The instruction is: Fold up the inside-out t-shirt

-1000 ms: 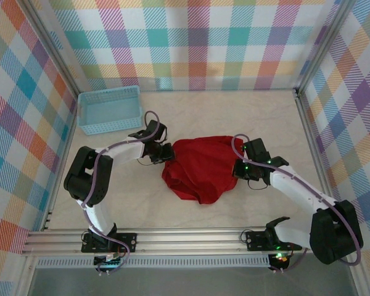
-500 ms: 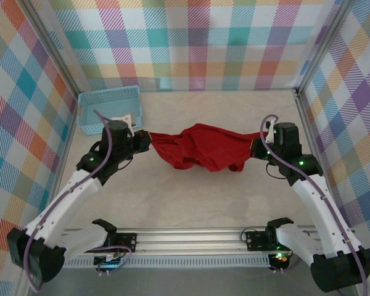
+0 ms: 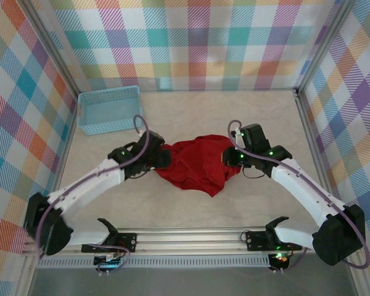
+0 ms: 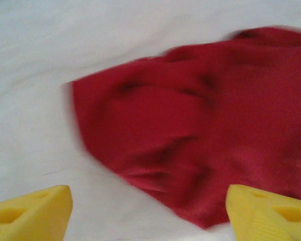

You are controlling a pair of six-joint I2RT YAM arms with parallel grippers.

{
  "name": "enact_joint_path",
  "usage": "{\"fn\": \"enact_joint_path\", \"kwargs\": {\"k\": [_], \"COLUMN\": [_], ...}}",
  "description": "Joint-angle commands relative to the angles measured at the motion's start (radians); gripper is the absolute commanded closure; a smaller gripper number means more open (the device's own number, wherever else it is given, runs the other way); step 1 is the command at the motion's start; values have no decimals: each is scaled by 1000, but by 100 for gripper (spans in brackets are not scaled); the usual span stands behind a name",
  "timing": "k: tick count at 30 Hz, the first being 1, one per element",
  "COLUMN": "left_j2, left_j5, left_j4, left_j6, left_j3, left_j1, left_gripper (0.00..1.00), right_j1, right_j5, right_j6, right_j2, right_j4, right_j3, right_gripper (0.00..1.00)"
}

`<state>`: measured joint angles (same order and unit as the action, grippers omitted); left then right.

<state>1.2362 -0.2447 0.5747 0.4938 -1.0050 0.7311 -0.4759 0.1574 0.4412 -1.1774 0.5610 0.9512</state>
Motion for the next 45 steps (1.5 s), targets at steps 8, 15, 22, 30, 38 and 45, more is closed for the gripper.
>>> {"fn": "enact_joint_path", "kwargs": {"k": [8, 15, 22, 30, 38, 45], "left_j2": [105, 270, 372, 340, 249, 183], "left_j5": [151, 85, 27, -4, 64, 132], "left_j4": [-547, -628, -604, -576, -590, -566], "left_j6": [-53, -47, -37, -39, 5, 4], "left_j3": [129, 38, -14, 24, 122, 140], "left_j1": [264, 306, 288, 265, 172, 114], "left_gripper": [10, 2, 27, 91, 100, 100], "right_j1": [-71, -111, -113, -109, -101, -86], "right_j5": [60, 53, -53, -117, -153, -78], "right_j6": [55, 80, 94, 76, -40, -94], "right_j2": [-26, -59, -62, -112, -94, -47], "right_j4": [-44, -48, -11, 1, -20, -162], "right_j3": [158, 173, 170, 169, 125, -31], "right_gripper": [100, 100, 99, 94, 73, 59]}}
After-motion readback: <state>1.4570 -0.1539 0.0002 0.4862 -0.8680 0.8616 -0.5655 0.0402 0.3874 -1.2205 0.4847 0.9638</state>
